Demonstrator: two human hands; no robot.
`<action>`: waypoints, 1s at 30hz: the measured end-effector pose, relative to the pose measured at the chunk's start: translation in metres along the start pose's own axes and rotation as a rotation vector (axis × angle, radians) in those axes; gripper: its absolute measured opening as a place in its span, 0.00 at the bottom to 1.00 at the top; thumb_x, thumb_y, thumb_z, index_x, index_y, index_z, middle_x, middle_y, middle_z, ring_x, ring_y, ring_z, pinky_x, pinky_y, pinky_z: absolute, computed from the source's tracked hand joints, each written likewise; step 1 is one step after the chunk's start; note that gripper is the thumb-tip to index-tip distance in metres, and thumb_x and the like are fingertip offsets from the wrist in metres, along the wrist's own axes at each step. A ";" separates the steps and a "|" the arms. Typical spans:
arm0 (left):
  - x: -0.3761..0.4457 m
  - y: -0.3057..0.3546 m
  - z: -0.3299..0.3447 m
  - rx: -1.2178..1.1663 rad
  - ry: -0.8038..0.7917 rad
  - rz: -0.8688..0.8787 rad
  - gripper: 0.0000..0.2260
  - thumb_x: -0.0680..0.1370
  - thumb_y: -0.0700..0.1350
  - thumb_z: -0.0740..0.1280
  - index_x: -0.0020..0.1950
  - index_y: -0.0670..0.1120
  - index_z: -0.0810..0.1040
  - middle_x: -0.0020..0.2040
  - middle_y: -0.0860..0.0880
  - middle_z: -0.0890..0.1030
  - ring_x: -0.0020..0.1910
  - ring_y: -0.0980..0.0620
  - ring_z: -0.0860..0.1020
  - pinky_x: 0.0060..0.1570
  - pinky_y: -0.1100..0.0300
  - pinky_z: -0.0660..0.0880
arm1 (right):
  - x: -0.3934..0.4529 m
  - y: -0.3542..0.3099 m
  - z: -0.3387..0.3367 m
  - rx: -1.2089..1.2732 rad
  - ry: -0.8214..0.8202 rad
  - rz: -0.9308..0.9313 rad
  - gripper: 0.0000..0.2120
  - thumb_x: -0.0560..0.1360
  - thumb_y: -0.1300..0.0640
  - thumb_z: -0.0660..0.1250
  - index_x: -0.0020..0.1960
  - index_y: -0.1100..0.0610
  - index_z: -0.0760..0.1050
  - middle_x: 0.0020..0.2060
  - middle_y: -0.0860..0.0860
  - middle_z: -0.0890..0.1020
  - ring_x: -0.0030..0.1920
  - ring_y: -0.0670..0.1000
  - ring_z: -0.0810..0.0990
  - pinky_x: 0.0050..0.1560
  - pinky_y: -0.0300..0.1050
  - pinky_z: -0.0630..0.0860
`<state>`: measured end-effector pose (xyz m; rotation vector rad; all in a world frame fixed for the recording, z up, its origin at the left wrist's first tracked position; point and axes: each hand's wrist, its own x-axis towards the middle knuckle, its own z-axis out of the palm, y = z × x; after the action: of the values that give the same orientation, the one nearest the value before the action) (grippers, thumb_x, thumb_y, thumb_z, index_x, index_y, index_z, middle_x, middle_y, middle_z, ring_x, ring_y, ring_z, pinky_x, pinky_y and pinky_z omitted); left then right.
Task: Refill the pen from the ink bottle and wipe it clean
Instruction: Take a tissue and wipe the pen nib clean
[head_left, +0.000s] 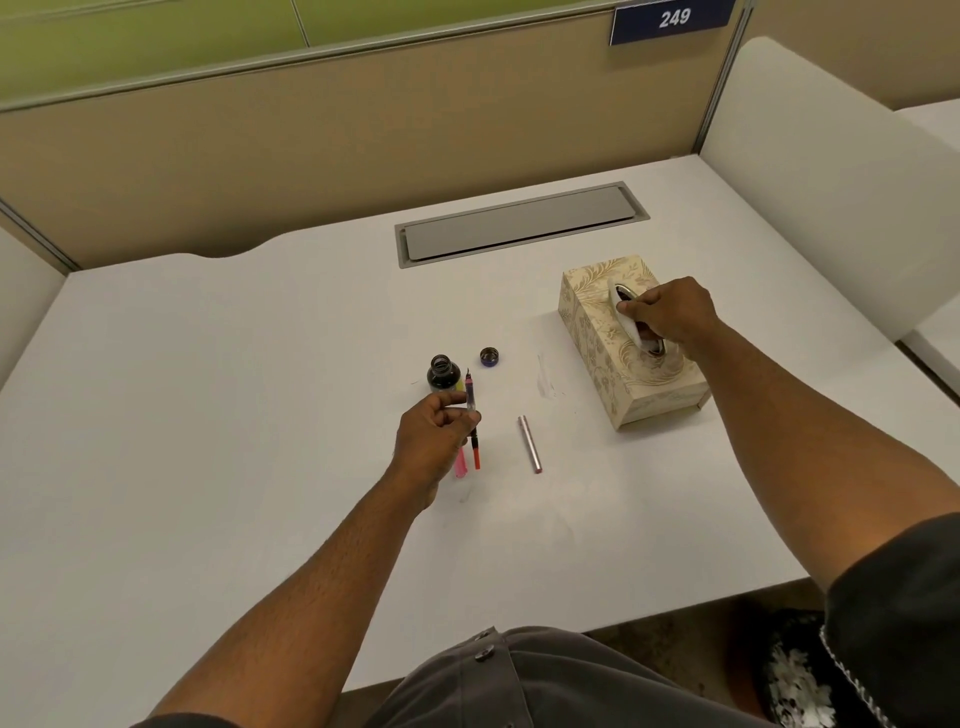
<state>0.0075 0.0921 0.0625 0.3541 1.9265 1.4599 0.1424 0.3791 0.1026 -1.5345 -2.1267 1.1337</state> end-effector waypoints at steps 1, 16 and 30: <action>0.000 0.000 0.000 -0.001 0.001 0.001 0.12 0.75 0.38 0.70 0.56 0.48 0.77 0.41 0.50 0.83 0.44 0.53 0.81 0.48 0.58 0.77 | 0.000 0.001 0.001 0.014 0.003 0.011 0.12 0.71 0.50 0.75 0.42 0.60 0.83 0.29 0.49 0.78 0.27 0.45 0.75 0.32 0.37 0.70; 0.001 -0.001 -0.001 -0.003 0.009 -0.014 0.12 0.75 0.38 0.70 0.57 0.48 0.78 0.43 0.49 0.83 0.46 0.53 0.81 0.49 0.59 0.77 | -0.001 -0.018 -0.005 -0.158 0.125 -0.116 0.07 0.75 0.58 0.68 0.43 0.63 0.78 0.38 0.55 0.81 0.38 0.55 0.81 0.44 0.46 0.79; 0.000 0.002 0.005 -0.013 -0.008 -0.005 0.12 0.75 0.38 0.71 0.57 0.48 0.77 0.43 0.49 0.83 0.46 0.52 0.81 0.51 0.56 0.78 | -0.004 -0.034 -0.037 0.258 0.266 0.021 0.10 0.76 0.58 0.56 0.50 0.60 0.75 0.48 0.56 0.75 0.48 0.55 0.73 0.47 0.48 0.73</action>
<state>0.0108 0.0964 0.0635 0.3490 1.9091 1.4651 0.1448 0.3870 0.1523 -1.4966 -1.7235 1.0920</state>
